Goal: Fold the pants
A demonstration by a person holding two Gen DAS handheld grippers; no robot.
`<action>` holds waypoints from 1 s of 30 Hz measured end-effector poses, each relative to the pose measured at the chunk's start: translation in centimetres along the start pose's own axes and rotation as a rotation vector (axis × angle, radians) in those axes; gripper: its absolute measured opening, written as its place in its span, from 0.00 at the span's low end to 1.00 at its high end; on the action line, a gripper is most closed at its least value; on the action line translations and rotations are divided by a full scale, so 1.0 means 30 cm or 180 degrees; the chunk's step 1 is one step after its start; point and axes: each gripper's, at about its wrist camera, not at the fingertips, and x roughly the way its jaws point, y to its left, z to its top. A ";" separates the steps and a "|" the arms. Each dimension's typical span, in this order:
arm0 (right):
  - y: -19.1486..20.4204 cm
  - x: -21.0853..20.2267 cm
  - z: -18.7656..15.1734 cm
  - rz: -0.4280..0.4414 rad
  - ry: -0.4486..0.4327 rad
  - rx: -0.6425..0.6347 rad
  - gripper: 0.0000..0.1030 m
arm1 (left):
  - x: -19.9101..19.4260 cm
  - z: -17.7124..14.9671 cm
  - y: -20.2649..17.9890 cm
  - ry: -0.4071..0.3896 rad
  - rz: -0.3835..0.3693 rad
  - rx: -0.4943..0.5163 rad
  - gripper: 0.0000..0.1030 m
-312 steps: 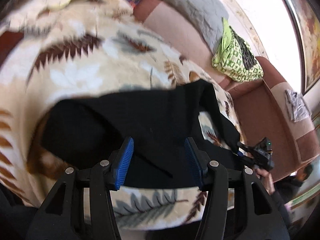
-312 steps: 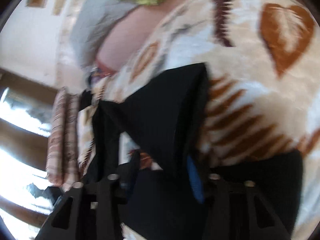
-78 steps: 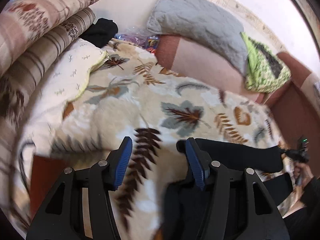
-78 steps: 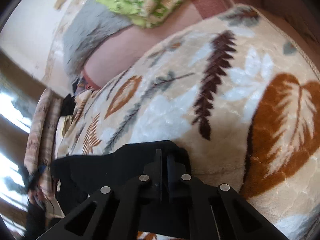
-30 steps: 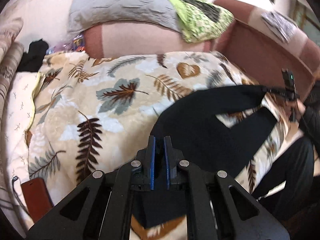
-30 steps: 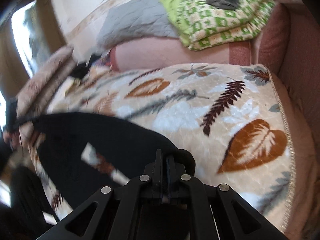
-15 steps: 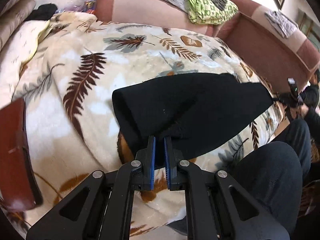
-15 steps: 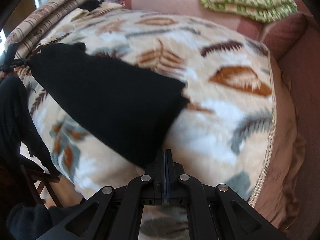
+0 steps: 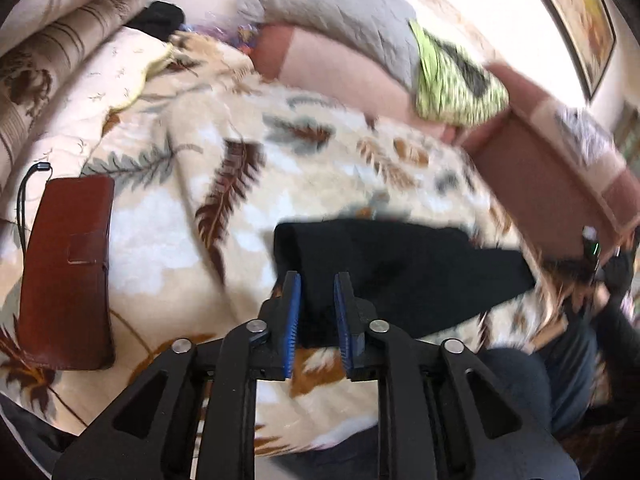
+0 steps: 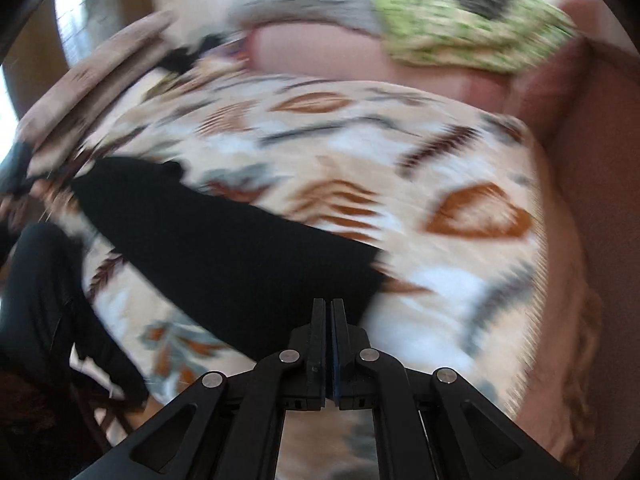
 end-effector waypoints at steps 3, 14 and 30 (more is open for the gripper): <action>0.118 0.133 0.037 0.0048 0.0305 -0.0377 0.01 | 0.017 0.031 -0.054 -0.0182 -0.0288 -0.0248 0.35; 0.106 0.206 -0.052 0.0044 0.0383 -0.0267 0.02 | 0.264 -0.168 -0.213 0.0619 -0.0323 -0.0049 0.39; 0.112 0.218 -0.051 -0.0042 0.0382 -0.0235 0.02 | 0.320 0.024 -0.106 0.0207 0.1192 0.0403 0.37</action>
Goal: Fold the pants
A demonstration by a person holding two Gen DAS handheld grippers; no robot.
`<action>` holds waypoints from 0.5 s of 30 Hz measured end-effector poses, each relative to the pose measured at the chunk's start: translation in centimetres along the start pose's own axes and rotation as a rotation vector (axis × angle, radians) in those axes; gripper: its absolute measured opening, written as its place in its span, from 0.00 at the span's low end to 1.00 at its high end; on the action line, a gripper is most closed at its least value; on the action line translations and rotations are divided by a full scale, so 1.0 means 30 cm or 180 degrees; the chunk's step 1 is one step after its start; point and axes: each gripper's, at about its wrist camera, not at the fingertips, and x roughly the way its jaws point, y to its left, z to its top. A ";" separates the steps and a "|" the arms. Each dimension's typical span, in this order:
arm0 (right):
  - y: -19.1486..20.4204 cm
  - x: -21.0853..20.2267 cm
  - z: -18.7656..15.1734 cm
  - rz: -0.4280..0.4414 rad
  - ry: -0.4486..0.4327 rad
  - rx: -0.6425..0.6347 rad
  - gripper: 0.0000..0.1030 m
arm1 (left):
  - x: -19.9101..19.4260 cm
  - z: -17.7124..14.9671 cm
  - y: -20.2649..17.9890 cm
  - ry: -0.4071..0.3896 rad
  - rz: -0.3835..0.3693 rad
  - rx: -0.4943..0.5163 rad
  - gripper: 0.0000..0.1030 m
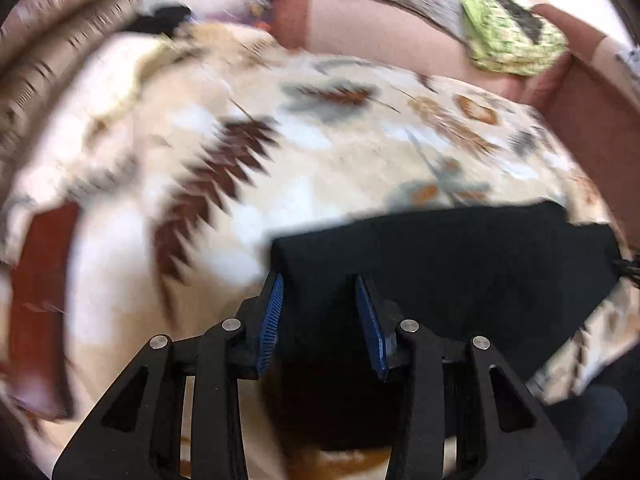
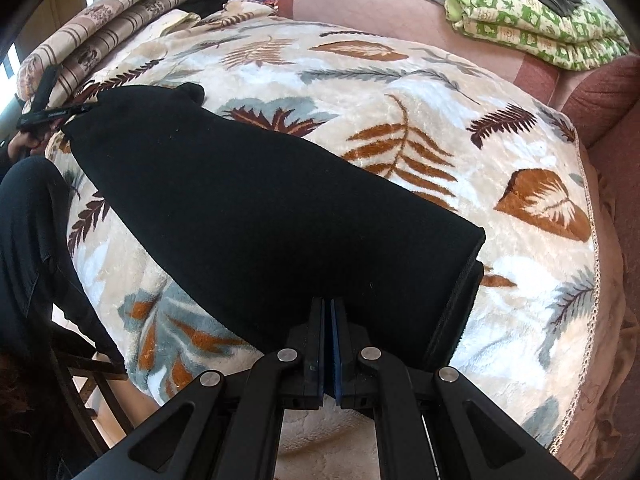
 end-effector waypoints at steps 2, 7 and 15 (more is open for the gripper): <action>0.002 -0.001 -0.001 -0.0009 -0.0006 -0.0011 0.02 | -0.049 0.027 0.019 -0.0151 -0.0076 -0.0226 0.37; -0.001 0.002 0.001 0.0006 -0.0002 -0.0017 0.02 | -0.128 -0.007 -0.072 0.0194 -0.1455 -0.0695 0.37; 0.006 0.004 0.005 -0.0020 -0.0001 -0.0036 0.02 | 0.010 -0.114 -0.002 0.0520 -0.1095 -0.0514 0.03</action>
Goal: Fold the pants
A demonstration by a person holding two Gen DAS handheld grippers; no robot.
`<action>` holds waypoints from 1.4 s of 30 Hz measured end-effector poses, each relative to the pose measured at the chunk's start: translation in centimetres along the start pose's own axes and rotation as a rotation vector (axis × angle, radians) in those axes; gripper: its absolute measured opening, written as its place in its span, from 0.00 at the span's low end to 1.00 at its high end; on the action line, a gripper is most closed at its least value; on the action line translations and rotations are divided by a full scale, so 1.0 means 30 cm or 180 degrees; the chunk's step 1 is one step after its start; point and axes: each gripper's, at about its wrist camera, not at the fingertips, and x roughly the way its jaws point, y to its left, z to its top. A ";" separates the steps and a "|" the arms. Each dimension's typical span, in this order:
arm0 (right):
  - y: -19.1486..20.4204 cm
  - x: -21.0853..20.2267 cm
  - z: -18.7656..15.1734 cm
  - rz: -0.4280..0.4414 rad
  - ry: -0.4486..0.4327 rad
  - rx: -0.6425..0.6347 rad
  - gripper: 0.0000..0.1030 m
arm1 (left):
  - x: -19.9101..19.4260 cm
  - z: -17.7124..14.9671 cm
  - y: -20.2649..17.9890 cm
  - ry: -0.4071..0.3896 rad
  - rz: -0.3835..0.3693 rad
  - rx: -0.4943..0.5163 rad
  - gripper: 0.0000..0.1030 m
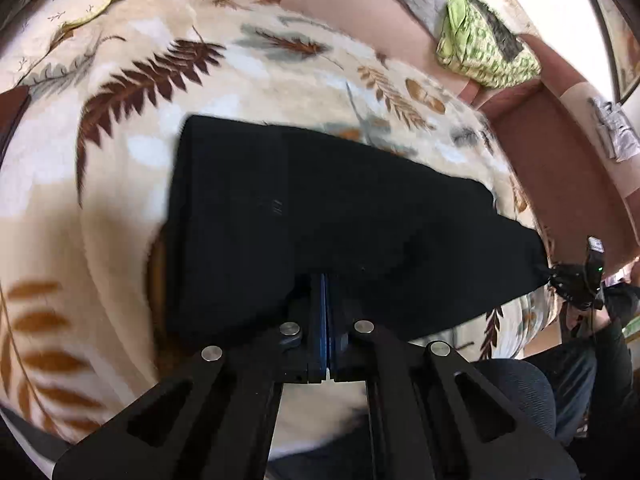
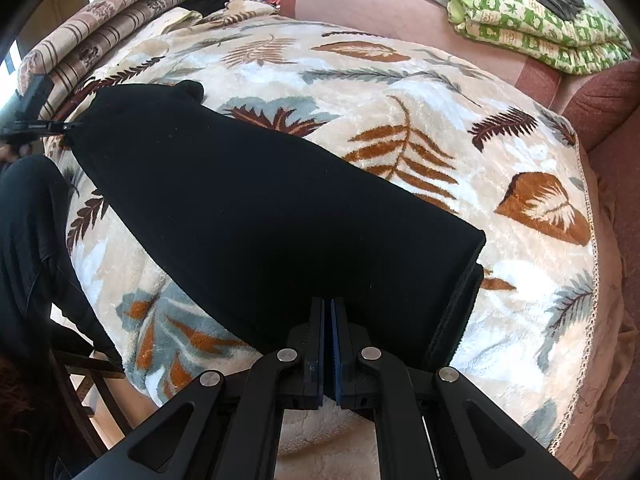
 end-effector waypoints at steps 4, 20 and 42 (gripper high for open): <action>-0.001 -0.001 -0.003 -0.0002 -0.0006 0.0001 0.02 | -0.002 0.043 -0.045 -0.0160 0.0651 0.0640 0.03; -0.001 -0.005 -0.005 0.0004 -0.0026 -0.0002 0.02 | -0.026 0.169 -0.180 -0.0447 0.0277 0.0672 0.28; -0.212 -0.068 0.099 -0.0054 -0.0668 0.0935 0.06 | 0.379 0.271 -0.732 0.0289 0.0033 0.0442 0.61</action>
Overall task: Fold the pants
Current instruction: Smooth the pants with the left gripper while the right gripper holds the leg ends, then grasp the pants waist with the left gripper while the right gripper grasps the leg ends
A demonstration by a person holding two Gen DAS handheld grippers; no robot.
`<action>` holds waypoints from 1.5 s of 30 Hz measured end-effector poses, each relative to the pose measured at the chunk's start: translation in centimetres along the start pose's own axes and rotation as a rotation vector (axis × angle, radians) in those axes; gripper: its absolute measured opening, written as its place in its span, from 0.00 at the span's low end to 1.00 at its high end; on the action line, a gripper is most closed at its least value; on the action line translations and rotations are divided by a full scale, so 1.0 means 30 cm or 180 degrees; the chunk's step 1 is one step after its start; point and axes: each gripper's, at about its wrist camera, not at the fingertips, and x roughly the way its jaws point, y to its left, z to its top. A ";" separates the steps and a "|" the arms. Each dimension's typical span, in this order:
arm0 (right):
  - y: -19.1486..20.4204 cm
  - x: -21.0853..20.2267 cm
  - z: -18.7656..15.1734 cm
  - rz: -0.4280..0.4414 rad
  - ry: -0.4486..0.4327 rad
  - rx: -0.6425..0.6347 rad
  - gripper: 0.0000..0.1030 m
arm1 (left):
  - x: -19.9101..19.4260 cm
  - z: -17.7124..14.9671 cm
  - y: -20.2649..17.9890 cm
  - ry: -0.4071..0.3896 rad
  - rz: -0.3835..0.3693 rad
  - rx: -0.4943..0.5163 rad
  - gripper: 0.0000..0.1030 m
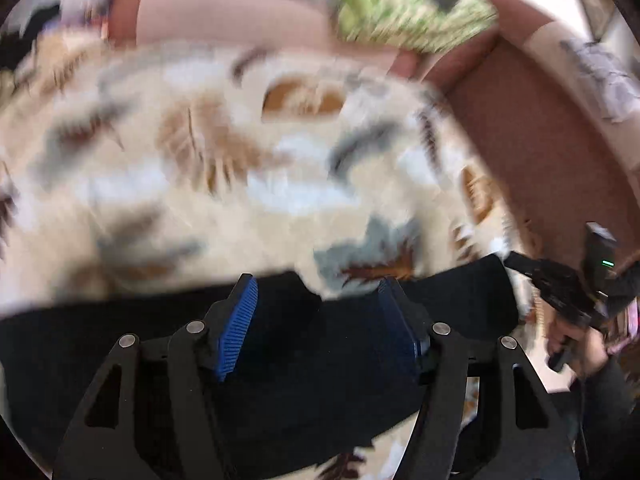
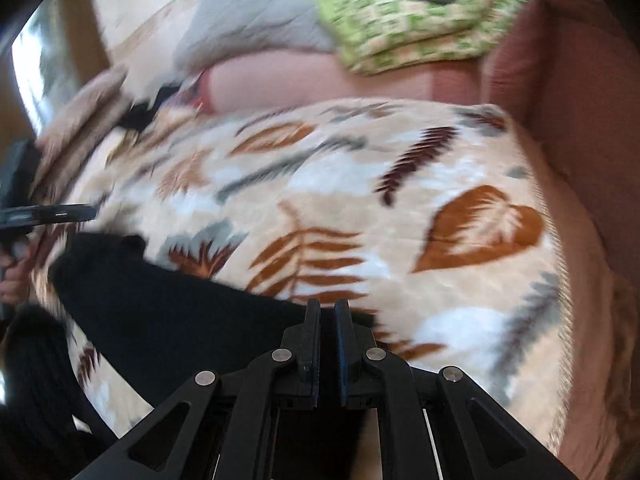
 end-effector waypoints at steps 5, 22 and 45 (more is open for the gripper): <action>-0.012 0.085 -0.065 -0.0163 0.0471 -0.0020 0.06 | 0.101 -0.065 -0.058 0.0094 0.0169 0.0236 0.76; -0.079 -0.212 -0.330 0.1232 0.0037 0.0360 0.10 | 0.089 -0.071 -0.026 0.0003 -0.0060 -0.0057 0.80; -0.134 -0.155 -0.317 0.1193 0.0123 0.0574 0.18 | 0.101 -0.069 -0.032 -0.0014 0.0025 -0.0014 0.80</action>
